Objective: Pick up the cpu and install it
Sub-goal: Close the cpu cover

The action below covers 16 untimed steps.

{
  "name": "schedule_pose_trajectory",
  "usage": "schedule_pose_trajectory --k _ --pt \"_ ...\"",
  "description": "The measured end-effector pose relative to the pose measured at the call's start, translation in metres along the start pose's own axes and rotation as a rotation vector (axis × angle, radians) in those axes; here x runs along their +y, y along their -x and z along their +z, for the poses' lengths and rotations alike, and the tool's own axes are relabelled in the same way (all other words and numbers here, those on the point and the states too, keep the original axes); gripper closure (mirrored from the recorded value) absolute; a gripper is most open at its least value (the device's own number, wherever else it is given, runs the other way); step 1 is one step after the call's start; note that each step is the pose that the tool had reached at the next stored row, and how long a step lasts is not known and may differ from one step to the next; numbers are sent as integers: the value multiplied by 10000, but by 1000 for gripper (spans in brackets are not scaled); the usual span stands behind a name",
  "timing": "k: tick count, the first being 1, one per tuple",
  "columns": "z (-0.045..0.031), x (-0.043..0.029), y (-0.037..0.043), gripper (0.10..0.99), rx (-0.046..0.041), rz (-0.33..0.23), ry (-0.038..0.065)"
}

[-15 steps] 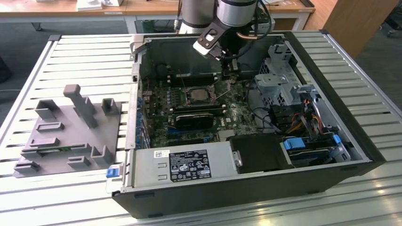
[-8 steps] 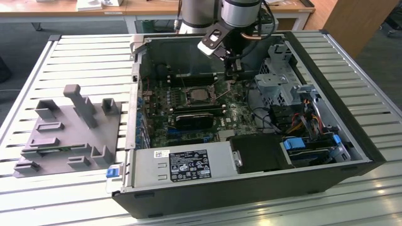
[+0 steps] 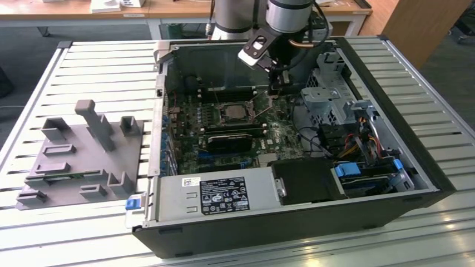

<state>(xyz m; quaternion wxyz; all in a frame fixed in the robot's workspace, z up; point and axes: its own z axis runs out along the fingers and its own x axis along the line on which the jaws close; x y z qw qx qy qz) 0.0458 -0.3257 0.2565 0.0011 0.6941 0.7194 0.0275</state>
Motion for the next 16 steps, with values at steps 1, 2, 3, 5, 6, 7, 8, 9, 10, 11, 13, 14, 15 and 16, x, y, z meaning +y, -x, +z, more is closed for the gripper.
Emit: schedule_pose_trajectory --k 1,2,3,5,6,7,8,9,10,11,13,14,15,16 --pt "4 9 -4 980 -12 -1 0" --pt "7 17 -8 980 -26 -1 -1" --pt "10 24 -12 980 -39 -2 -2" --pt "14 35 -22 980 -48 -1 -3" --pt "16 41 -25 980 -48 -2 -3" --pt "18 46 -28 980 -48 -1 -3" --pt "20 53 -29 980 -47 -1 -4" --pt "23 63 -31 980 -49 -2 -8" --pt "26 72 -33 980 -51 -1 -13" --pt "30 82 -33 980 -54 -2 -19" --pt "37 105 -35 980 -72 -1 -37" --pt "41 118 -36 980 -81 -2 -45" --pt "46 130 -36 980 -86 -2 -52" --pt "51 142 -37 980 -89 -1 -60"
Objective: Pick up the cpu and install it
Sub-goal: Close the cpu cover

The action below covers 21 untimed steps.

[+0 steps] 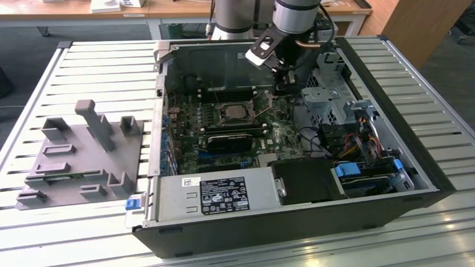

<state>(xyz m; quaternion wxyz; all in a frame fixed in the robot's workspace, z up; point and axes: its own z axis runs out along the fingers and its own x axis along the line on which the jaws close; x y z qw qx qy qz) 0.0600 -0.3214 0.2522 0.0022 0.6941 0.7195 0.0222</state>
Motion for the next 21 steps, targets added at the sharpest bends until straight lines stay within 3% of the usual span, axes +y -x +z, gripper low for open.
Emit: schedule_pose_trajectory --k 12,21 --pt "121 25 -2 980 -1 2 -86" --pt "119 -96 -6 980 2 2 -86"
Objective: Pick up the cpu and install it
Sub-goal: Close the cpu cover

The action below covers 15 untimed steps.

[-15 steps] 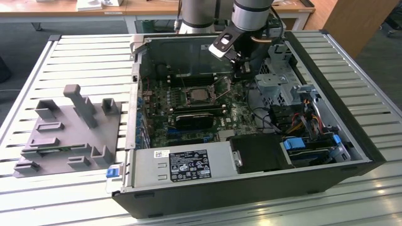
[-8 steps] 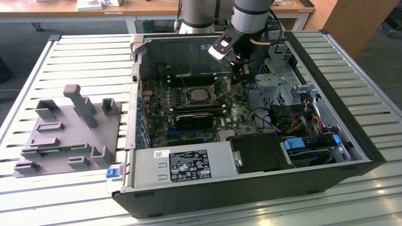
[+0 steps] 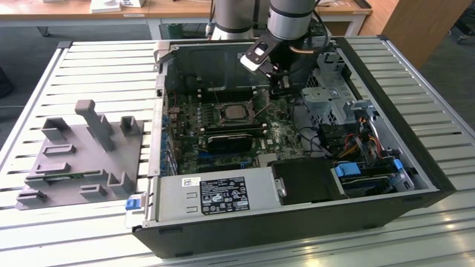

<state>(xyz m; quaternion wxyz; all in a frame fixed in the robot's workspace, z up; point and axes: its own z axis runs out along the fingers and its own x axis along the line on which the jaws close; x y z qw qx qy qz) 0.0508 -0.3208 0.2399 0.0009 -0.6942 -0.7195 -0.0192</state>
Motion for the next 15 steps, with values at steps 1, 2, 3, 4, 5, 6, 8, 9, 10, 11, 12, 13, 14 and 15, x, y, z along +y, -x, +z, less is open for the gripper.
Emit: schedule_pose_trajectory --k 1,2,3,4,5,6,8,9,10,11,12,13,14,15 --pt "0 -12 -1 980 0 0 0" --pt "1 -23 -1 980 0 0 0" --pt "1 -35 -2 980 0 1 0" --pt "1 -49 -3 980 0 0 0" --pt "1 -66 -3 980 0 0 0" --pt "1 -83 -4 980 0 0 0" --pt "1 -120 -5 980 0 0 0" --pt "1 -138 -5 980 1 1 0" --pt "2 -153 -6 980 1 0 1" --pt "2 -169 -7 980 0 0 0" --pt "2 -186 -7 980 0 0 0" --pt "3 -203 -8 980 1 1 0" --pt "3 -217 -8 980 1 0 1" --pt "4 -231 -9 980 1 0 0"
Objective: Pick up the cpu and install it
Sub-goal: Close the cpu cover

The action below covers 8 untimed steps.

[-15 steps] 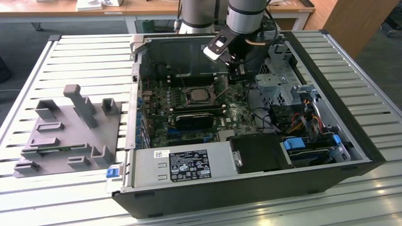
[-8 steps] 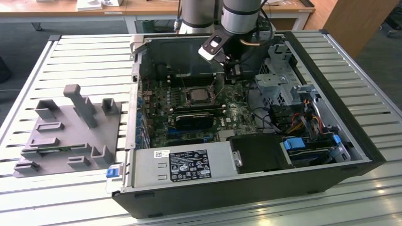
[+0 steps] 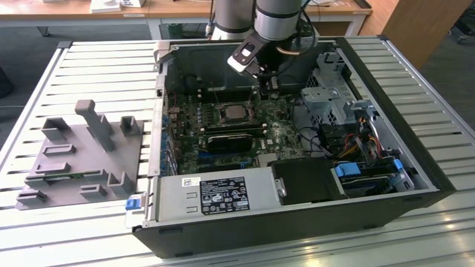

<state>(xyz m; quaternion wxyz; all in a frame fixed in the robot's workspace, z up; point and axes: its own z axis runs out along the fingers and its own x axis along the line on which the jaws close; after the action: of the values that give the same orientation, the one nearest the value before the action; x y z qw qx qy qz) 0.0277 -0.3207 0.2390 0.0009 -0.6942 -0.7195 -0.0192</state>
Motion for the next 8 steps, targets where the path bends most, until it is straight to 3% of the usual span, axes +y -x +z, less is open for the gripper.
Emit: schedule_pose_trajectory --k 8 --pt "5 -120 -4 980 -1 0 0"
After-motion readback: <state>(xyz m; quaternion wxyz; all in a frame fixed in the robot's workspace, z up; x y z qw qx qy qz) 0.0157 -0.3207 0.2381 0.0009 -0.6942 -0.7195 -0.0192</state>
